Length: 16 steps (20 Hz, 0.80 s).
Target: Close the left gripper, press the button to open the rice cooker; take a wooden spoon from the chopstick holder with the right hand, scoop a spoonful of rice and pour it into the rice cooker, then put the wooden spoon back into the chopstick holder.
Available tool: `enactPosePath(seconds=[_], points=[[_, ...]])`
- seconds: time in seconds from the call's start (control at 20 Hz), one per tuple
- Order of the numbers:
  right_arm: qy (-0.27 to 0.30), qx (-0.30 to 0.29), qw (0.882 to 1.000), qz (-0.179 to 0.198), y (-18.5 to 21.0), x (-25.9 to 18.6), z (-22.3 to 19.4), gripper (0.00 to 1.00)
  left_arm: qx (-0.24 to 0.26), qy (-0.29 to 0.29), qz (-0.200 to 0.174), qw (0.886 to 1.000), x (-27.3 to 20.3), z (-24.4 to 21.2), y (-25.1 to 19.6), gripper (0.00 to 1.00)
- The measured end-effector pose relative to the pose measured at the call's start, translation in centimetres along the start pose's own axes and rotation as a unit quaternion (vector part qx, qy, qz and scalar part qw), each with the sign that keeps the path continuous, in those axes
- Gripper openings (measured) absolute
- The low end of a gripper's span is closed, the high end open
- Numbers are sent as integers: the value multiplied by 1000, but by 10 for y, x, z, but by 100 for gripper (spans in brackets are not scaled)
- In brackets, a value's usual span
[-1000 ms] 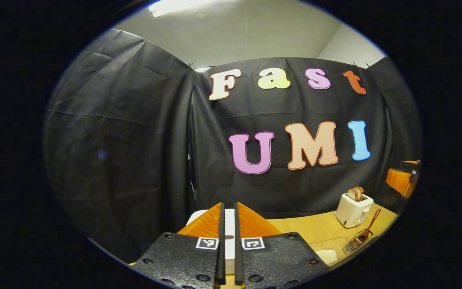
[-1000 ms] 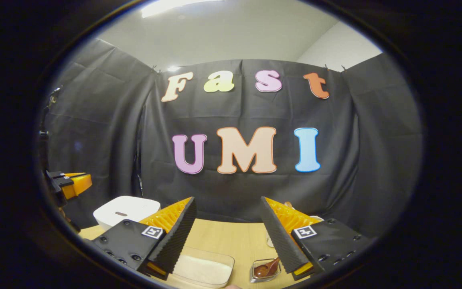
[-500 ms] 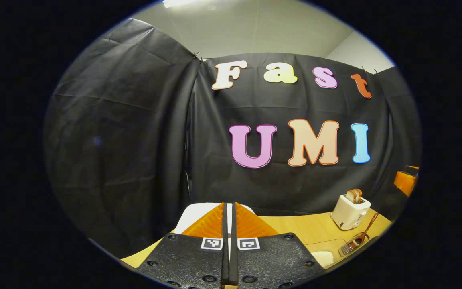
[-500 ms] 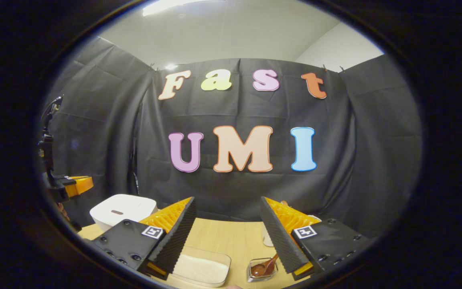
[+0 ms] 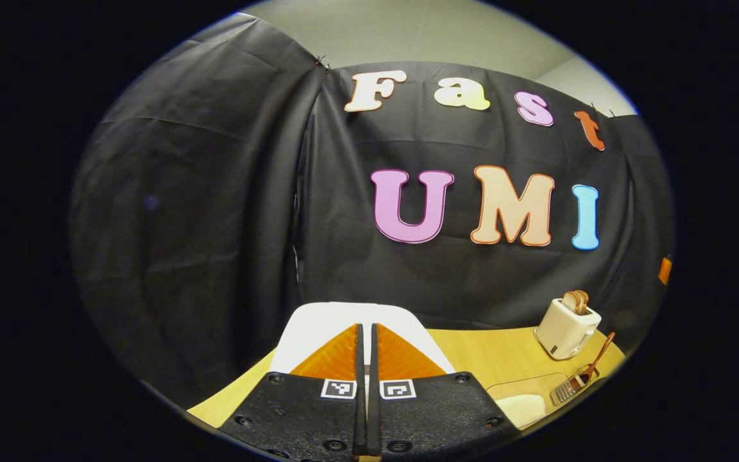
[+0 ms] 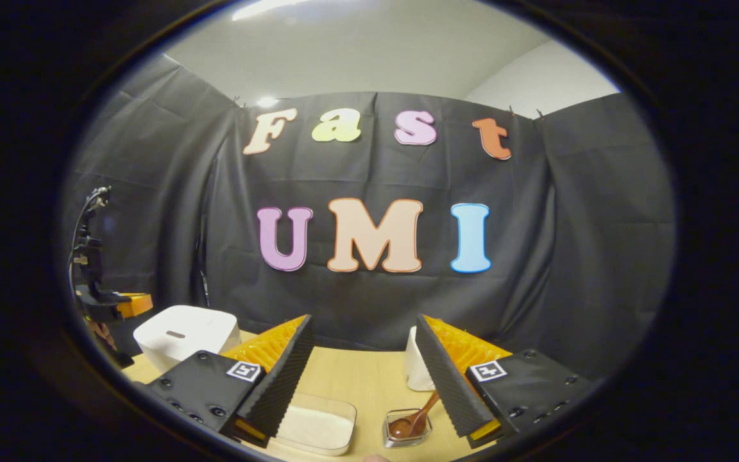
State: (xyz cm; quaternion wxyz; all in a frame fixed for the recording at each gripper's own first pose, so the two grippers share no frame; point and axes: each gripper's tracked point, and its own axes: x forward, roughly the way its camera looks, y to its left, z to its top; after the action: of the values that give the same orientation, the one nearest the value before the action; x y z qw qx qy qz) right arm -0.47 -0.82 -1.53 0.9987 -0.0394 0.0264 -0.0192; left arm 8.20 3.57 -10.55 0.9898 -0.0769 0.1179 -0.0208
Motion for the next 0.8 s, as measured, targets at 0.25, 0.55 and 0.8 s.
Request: enactPosePath(seconds=[0.25, 0.55, 0.8], points=[[6, -6, 1000, -10, -2, -2, -4, 97, -6, 32, -11, 999, 22, -25, 4, 0], [13, -11, 1000, -19, -4, -4, -7, 97, -6, 64, -19, 998, 37, -52, 6, 0], [5, -12, 1000, -19, -1, -3, -2, 97, -13, 84, -22, 996, 42, -69, 7, 0]])
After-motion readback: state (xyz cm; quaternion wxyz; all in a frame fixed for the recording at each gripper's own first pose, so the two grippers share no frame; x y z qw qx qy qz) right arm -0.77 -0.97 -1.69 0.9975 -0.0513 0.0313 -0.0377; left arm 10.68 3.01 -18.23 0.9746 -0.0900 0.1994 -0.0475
